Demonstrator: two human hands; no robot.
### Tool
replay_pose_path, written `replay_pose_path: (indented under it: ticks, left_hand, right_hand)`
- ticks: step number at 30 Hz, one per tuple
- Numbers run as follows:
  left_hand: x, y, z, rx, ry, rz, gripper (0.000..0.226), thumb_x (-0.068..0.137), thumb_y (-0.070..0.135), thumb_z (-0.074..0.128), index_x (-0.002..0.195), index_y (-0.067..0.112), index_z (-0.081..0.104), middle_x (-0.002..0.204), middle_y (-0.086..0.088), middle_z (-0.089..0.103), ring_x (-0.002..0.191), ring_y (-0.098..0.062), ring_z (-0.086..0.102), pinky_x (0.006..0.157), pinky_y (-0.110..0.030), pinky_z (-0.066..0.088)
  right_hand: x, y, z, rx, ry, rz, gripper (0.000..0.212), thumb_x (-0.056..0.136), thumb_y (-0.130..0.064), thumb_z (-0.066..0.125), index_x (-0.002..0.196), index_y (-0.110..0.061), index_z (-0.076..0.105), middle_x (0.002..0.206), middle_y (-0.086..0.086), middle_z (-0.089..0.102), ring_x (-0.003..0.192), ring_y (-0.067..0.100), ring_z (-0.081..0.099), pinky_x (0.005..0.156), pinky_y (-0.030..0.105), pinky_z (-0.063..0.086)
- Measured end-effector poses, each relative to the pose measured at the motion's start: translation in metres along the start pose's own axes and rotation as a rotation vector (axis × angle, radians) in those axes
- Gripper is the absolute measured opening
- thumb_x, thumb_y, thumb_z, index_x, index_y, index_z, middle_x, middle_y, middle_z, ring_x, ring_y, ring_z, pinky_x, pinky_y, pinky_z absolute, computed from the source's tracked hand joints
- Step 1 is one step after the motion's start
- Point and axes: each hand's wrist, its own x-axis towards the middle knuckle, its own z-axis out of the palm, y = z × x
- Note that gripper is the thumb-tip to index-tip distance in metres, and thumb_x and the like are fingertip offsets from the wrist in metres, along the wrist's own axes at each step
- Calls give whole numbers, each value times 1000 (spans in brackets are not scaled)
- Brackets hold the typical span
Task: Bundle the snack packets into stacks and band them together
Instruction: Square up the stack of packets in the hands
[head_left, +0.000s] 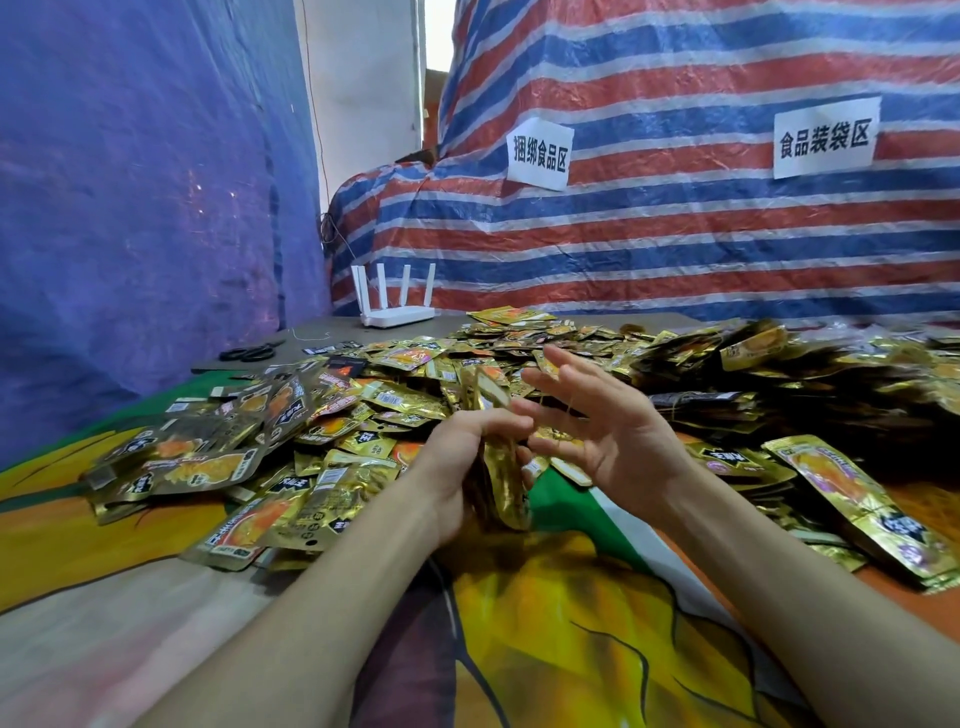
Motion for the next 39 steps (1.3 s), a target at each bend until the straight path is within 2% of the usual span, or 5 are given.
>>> replay_pose_path:
  ticks: [10,15,29,33,39]
  left_hand:
    - [22,3,-9,-359,498,563,78,82,22,82,140,45,34,110,1,67,93,-19,69,74,-42,59]
    - [19,3,-11,-389,328,300,54,86,40,76,132,25,51,107,-11,69,90,-30,73,79,-50,61]
    - [9,0,-2,-388,181,131,49,98,45,51,98,2,74,88,-17,76,71,-30,75,62,-39,62]
    - [10,-3,-5,-325,158,131,59,98,45,45,70,9,82,88,-14,77,74,-28,76,84,-43,57]
    - [10,-3,3,-166,279,136,59,87,52,67,134,16,59,120,-17,70,108,-40,68,97,-57,53]
  right_hand:
    - [-6,31,30,-647,101,-29,64,62,-32,94,116,-48,63,133,-11,58,122,13,59,82,47,63]
    - [-5,40,39,-836,85,-200,66,72,-23,91,129,-37,60,129,-18,60,114,-16,52,90,1,40]
    - [4,43,28,-430,91,-217,45,61,-31,64,101,-14,76,117,6,72,113,30,66,94,48,54]
    - [9,35,21,-293,320,-123,41,72,-35,53,87,-10,81,94,11,78,91,25,73,63,31,58]
    - [1,20,15,-727,139,-98,58,58,-67,77,103,-30,73,98,-5,77,88,4,72,65,20,55]
